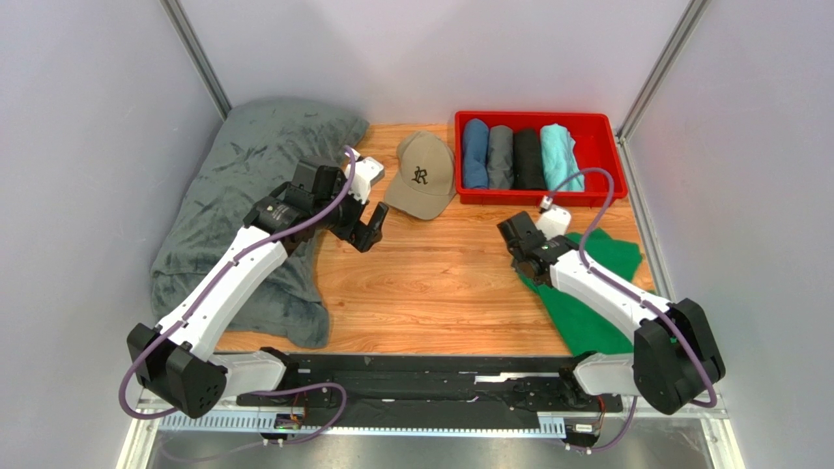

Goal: Roll the t-shirts
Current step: Move the T-shirt to the center of the board.

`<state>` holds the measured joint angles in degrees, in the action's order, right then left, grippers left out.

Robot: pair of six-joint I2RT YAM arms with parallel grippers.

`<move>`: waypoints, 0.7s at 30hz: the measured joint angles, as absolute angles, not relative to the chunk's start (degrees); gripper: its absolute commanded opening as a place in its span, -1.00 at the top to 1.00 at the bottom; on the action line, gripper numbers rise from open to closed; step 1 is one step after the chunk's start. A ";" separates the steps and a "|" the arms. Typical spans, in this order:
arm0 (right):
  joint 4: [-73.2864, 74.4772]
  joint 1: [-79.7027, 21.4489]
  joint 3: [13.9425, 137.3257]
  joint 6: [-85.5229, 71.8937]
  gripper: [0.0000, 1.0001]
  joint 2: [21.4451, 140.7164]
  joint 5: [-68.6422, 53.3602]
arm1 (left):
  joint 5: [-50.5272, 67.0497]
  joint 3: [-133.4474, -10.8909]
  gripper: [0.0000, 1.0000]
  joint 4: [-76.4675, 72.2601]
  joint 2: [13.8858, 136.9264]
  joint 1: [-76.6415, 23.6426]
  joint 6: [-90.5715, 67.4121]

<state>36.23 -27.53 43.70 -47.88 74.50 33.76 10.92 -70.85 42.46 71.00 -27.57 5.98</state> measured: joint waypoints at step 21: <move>48.07 -52.82 70.32 -48.47 -0.49 85.41 34.52 | 15.03 -70.22 -0.78 45.65 69.87 -23.49 10.55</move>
<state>48.07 -52.82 70.32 -48.47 85.41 34.52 15.03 -70.22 45.65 69.87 -23.49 10.55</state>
